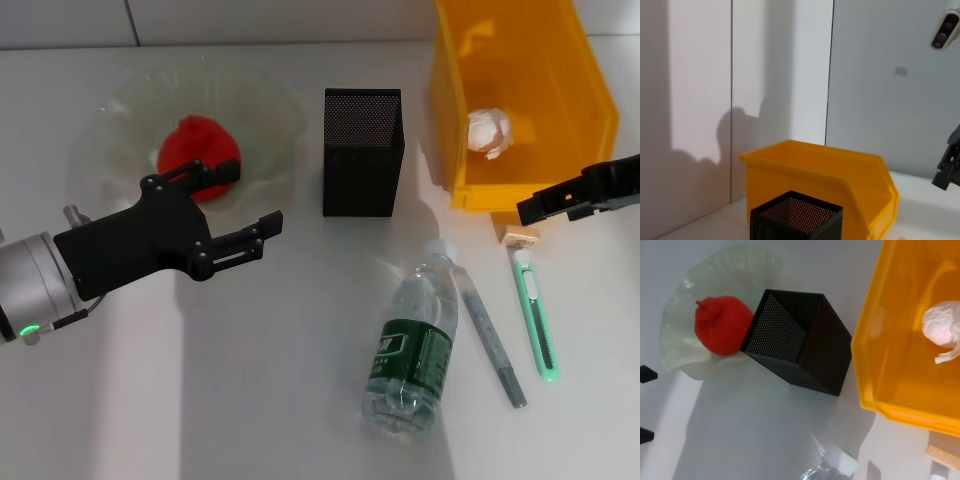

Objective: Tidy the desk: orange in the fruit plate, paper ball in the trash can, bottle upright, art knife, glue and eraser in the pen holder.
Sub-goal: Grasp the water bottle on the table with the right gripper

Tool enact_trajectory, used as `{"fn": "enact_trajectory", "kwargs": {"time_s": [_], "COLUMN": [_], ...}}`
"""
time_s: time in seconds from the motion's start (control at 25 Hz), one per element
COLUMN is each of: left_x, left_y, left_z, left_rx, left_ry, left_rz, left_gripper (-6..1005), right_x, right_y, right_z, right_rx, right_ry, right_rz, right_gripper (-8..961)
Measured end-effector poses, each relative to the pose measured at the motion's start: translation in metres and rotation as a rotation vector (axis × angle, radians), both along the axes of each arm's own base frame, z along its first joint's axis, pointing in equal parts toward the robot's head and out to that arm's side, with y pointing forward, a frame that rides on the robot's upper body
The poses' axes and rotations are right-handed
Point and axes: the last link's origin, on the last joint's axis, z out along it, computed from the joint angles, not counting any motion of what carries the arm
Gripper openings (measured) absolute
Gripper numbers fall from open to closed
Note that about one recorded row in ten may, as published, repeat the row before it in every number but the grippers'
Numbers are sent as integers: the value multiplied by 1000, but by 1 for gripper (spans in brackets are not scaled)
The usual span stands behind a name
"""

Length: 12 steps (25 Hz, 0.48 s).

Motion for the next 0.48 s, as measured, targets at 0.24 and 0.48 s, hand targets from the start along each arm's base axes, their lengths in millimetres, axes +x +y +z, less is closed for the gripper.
{"fn": "enact_trajectory", "kwargs": {"time_s": [0.24,0.48], "left_x": [-2,-3], "left_y": [-5,-7], "left_z": [-3,-5], "left_rx": [-6,-14], "left_ry": [2,3], "left_rz": [-9,-18], "left_gripper": [800,800], "right_x": [-8,-10], "right_y": [7,13], "right_z": [-17,-37], "right_rx": [-6,-15], "right_ry": [-40,-65], "right_rz": [-12,-48], "right_gripper": [724,722]}}
